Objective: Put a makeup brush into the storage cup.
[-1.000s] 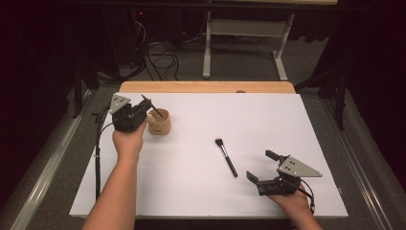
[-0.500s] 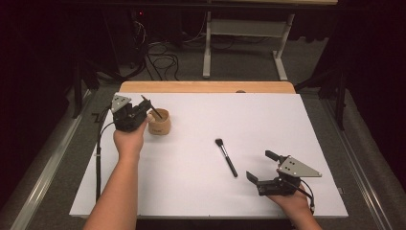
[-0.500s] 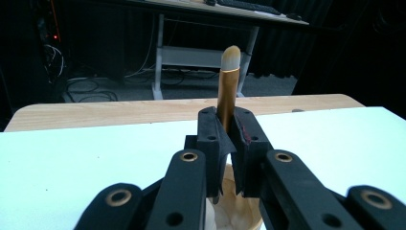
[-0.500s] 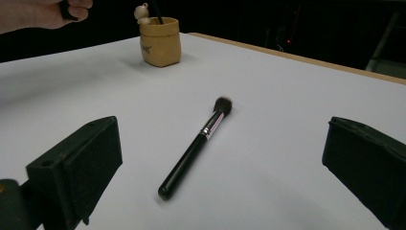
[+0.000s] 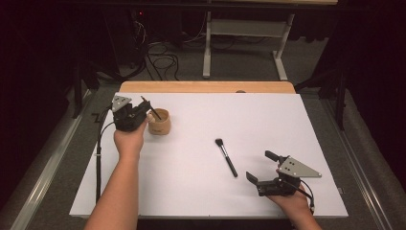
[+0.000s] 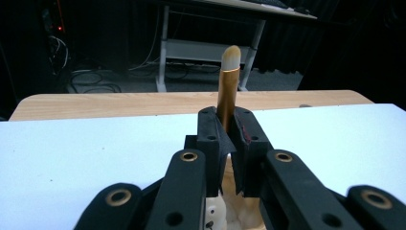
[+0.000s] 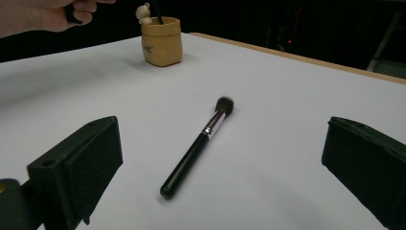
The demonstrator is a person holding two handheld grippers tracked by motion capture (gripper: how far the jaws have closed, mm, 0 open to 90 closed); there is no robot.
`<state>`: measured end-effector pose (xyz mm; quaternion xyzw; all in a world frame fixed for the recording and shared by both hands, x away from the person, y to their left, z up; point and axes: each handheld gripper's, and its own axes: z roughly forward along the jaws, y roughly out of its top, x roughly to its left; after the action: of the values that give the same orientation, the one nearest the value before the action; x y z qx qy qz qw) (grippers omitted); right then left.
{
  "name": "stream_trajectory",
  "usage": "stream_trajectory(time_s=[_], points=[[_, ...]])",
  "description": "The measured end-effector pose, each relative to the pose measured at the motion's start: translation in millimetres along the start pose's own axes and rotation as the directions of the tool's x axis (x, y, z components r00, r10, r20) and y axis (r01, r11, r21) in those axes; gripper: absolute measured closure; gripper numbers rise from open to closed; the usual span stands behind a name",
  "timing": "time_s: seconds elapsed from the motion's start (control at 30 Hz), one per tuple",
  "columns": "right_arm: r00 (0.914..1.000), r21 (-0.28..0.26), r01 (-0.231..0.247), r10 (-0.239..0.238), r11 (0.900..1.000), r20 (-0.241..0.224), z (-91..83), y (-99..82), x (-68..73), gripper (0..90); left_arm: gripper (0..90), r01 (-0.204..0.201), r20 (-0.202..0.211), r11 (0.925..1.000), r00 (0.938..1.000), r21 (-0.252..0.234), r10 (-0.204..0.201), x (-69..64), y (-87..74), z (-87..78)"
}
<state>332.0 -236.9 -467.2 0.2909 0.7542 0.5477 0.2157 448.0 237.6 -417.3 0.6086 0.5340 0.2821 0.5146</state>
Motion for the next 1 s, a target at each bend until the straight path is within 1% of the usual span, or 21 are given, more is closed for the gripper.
stream_trajectory(time_s=[0.2,0.37,0.47,0.53,0.57,0.6,0.67,0.7,0.8,0.87,0.97,1.0], points=[[1.0000,-0.002,0.004,-0.004,1.0000,0.001,0.3,-0.1,0.6,0.9,83.1,0.012,-0.007,0.9999,0.9999,0.005,-0.012,2.3,-1.3,0.7],[1.0000,0.001,0.004,-0.004,1.0000,0.001,0.7,-0.3,0.8,0.9,83.0,0.029,-0.019,0.9994,0.9994,0.018,-0.029,7.9,-6.6,1.2],[1.0000,0.001,0.005,-0.005,1.0000,0.000,1.0,-0.4,1.1,0.9,82.6,0.025,-0.011,0.9993,0.9996,0.026,-0.025,9.6,-9.5,1.0],[1.0000,0.004,0.004,-0.004,1.0000,-0.006,1.2,-0.5,1.1,1.0,76.7,0.023,0.000,0.9992,0.9997,0.031,-0.023,9.9,-10.2,1.0],[1.0000,0.005,0.004,-0.004,1.0000,-0.007,1.4,-0.6,1.1,1.1,70.9,0.031,0.007,0.9990,0.9995,0.033,-0.031,10.1,-10.3,1.3],[1.0000,0.005,0.002,-0.002,1.0000,-0.008,1.5,-0.6,1.5,1.2,65.0,0.030,0.009,0.9990,0.9995,0.034,-0.031,10.5,-10.2,1.2],[1.0000,0.006,0.006,-0.006,1.0000,-0.005,1.5,-0.6,1.8,1.2,52.0,0.027,0.003,0.9990,0.9996,0.037,-0.027,10.3,-9.9,0.7],[1.0000,0.005,0.003,-0.003,1.0000,-0.002,1.7,-0.7,2.1,1.2,46.3,0.032,0.002,0.9986,0.9995,0.042,-0.032,10.2,-9.8,1.0],[1.0000,0.005,0.004,-0.004,1.0000,-0.003,2.1,-0.8,2.1,1.3,33.2,0.032,-0.012,0.9982,0.9994,0.051,-0.031,10.6,-9.7,-0.2],[0.9999,0.005,0.010,-0.010,0.9999,-0.004,2.3,-0.6,2.1,1.3,27.6,0.031,-0.020,0.9979,0.9993,0.056,-0.030,10.4,-9.4,-1.0],[0.9999,0.006,0.012,-0.012,0.9999,-0.003,2.4,-0.5,2.8,1.3,21.8,0.028,-0.017,0.9984,0.9995,0.049,-0.027,9.4,-9.0,-3.6],[0.9999,0.006,0.011,-0.011,0.9999,-0.003,2.4,-0.4,2.9,1.3,20.4,0.027,-0.010,0.9985,0.9996,0.047,-0.027,8.9,-9.0,-4.5]])
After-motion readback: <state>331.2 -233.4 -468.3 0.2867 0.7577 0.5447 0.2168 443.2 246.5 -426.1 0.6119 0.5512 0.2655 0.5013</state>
